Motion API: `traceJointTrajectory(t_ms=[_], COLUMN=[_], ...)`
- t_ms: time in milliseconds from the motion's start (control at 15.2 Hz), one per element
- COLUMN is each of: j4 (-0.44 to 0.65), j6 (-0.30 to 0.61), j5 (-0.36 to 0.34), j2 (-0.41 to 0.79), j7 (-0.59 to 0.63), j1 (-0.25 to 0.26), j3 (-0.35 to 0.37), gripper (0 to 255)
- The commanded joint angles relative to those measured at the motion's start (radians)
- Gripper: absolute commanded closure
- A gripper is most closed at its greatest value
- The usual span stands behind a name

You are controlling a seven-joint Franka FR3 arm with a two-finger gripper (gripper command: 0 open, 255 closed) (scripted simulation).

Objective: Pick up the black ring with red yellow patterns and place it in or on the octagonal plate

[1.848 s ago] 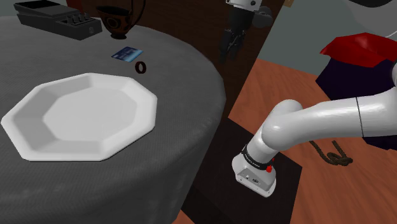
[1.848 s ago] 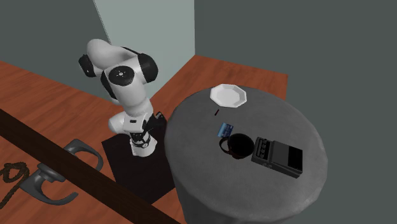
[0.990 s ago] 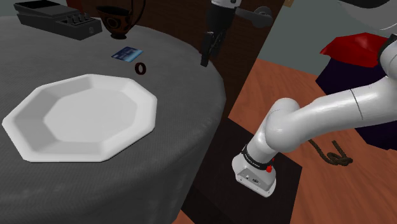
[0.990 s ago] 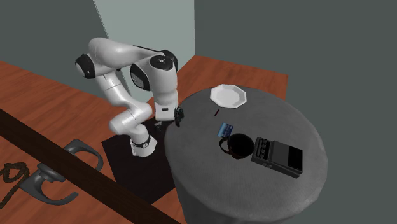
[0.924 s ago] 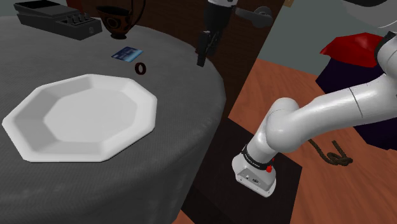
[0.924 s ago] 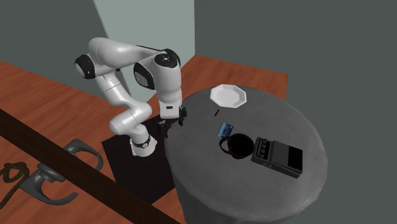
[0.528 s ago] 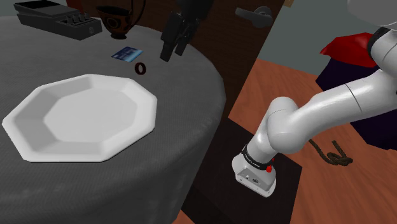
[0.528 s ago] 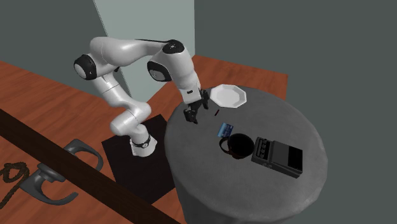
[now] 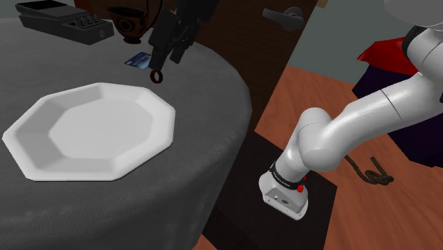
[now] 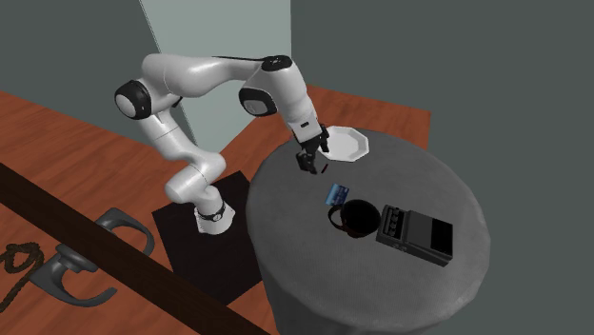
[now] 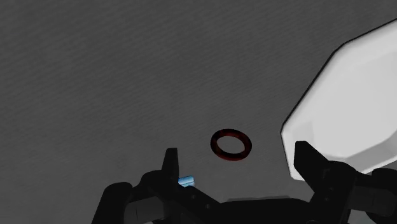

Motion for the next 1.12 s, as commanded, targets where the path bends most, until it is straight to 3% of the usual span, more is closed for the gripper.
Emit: traceJointTrajectory(t_ms=[0,198,726,792,1056], j4=[-0.015,-0.049,-0.049,-0.049,-0.048], j6=[0.028,0.076,0.076,0.076,0.075], j5=[0.002,0.006,0.006,0.006,0.006], j2=[0.009,0.023,0.023,0.023,0.023], j7=[0.0,-0.001,-0.001,-0.001,0.0], j1=[0.001,0.002,0.002,0.002,0.002], j3=[0.008,0.02,0.02,0.02,0.02], gripper=[0,0,0,255,255])
